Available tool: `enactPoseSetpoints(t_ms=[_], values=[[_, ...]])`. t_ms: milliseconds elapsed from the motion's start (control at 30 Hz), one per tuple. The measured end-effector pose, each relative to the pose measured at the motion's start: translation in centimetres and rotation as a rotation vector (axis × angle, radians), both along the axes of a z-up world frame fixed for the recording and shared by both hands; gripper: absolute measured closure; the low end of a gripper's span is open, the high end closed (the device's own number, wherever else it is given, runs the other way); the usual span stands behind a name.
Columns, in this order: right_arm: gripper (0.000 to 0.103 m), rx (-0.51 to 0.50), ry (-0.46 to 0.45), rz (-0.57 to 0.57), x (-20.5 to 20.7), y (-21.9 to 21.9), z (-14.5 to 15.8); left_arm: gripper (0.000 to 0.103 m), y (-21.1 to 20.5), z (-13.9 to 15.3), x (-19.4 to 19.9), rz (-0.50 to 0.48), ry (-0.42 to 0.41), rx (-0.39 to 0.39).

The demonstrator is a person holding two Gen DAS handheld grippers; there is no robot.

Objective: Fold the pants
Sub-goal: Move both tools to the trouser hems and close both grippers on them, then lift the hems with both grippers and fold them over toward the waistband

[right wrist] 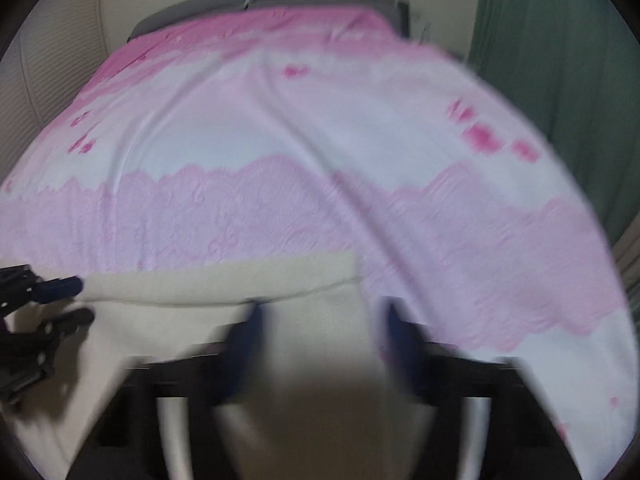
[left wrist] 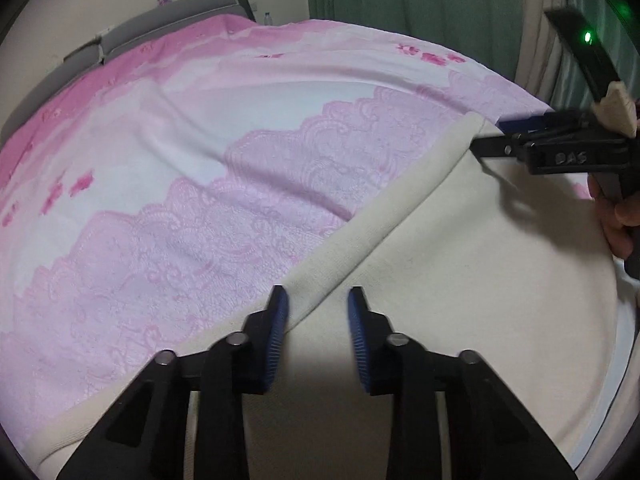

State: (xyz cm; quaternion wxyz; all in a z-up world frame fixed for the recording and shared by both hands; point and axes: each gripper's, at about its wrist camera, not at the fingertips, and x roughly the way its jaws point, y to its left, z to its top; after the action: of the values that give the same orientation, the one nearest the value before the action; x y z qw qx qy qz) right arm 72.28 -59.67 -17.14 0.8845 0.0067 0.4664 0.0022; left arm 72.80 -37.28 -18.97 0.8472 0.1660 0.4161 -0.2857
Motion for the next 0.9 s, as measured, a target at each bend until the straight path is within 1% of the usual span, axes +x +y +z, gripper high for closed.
enactPoseSetpoints(t_ms=[33,67,100,167,233,300,400,467,500,567,733,800,833,900], values=[[0.087,0.014,0.012,0.001,0.1,-0.1,-0.2,0.091,0.1,0.1,0.2,0.006,0.004,-0.005],[0.088,0.019,0.001,0.001,-0.2,0.0,-0.1,0.096,0.3,0.2,0.3,0.01,0.014,-0.02],[0.091,0.019,-0.024,0.005,-0.7,0.1,0.2,0.097,0.6,0.3,0.4,0.015,0.022,-0.033],[0.094,0.024,-0.054,0.015,-1.5,0.2,1.0,0.098,0.8,0.8,0.0,0.014,0.011,-0.048],[0.095,0.012,-0.101,0.028,-2.9,0.3,2.2,0.098,0.9,1.2,-0.5,0.008,-0.001,-0.044],[0.095,-0.005,-0.134,0.04,-3.9,0.4,3.3,0.098,1.3,2.1,-1.2,0.013,-0.014,-0.064],[0.096,-0.011,-0.2,0.059,-6.6,0.4,5.7,0.098,1.8,3.7,-2.2,0.024,-0.021,-0.103],[0.096,-0.018,-0.222,0.067,-8.1,0.5,7.0,0.099,2.0,4.8,-3.4,0.019,-0.038,-0.112],[0.096,-0.022,-0.235,0.077,-9.6,0.6,7.7,0.099,2.1,5.4,-4.2,0.017,-0.049,-0.119],[0.096,-0.024,-0.246,0.086,-11.7,0.7,8.5,0.099,2.5,6.8,-6.4,0.016,-0.081,-0.131],[0.096,-0.02,-0.279,0.101,-19.9,1.3,10.4,0.098,3.8,9.1,-13.2,0.014,-0.123,-0.165],[0.096,-0.02,-0.281,0.099,-22.6,1.5,10.6,0.098,4.2,9.5,-16.4,0.006,-0.135,-0.176],[0.096,-0.015,-0.278,0.097,-24.8,1.7,10.4,0.099,4.6,9.5,-18.3,0.006,-0.136,-0.184],[0.096,-0.018,-0.255,0.095,-27.9,2.2,9.8,0.098,4.9,9.3,-21.1,0.008,-0.133,-0.198]])
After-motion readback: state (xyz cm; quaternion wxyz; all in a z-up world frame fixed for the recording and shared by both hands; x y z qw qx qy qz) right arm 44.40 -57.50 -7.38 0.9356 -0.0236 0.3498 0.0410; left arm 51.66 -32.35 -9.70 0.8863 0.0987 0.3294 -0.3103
